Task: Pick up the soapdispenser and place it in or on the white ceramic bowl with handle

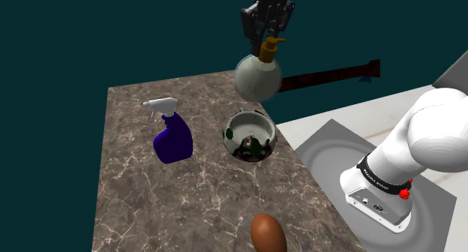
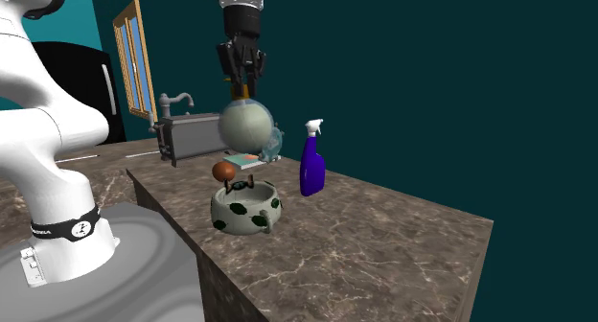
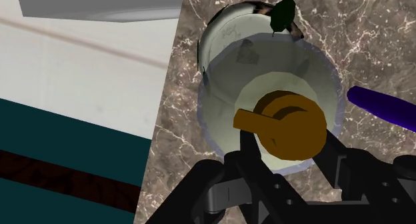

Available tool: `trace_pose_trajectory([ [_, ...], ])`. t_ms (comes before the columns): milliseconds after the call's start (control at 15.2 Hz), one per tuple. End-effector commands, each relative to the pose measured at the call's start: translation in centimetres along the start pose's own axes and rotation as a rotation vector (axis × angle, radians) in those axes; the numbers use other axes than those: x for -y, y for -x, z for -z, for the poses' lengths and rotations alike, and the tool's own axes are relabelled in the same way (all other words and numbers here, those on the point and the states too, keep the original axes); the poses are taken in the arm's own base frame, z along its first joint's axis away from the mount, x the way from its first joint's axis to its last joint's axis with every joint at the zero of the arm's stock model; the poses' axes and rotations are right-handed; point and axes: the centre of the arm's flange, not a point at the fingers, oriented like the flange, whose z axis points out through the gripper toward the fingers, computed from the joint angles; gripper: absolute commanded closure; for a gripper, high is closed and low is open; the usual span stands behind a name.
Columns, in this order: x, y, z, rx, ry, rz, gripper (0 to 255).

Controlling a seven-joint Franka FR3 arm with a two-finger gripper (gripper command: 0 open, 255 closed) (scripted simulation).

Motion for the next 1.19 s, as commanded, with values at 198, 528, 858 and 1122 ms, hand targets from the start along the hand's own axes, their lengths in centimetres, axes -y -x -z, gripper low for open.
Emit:
trace_pose_trajectory([
  [198, 0.1, 0.0, -2.7, -0.001, 0.0, 0.0, 255],
  [528, 0.2, 0.0, -5.3, -0.001, 0.0, 0.0, 255],
  [858, 0.2, 0.0, -8.0, -0.001, 0.0, 0.0, 255],
  [1122, 0.3, 0.0, -9.5, -0.001, 0.0, 0.0, 255],
])
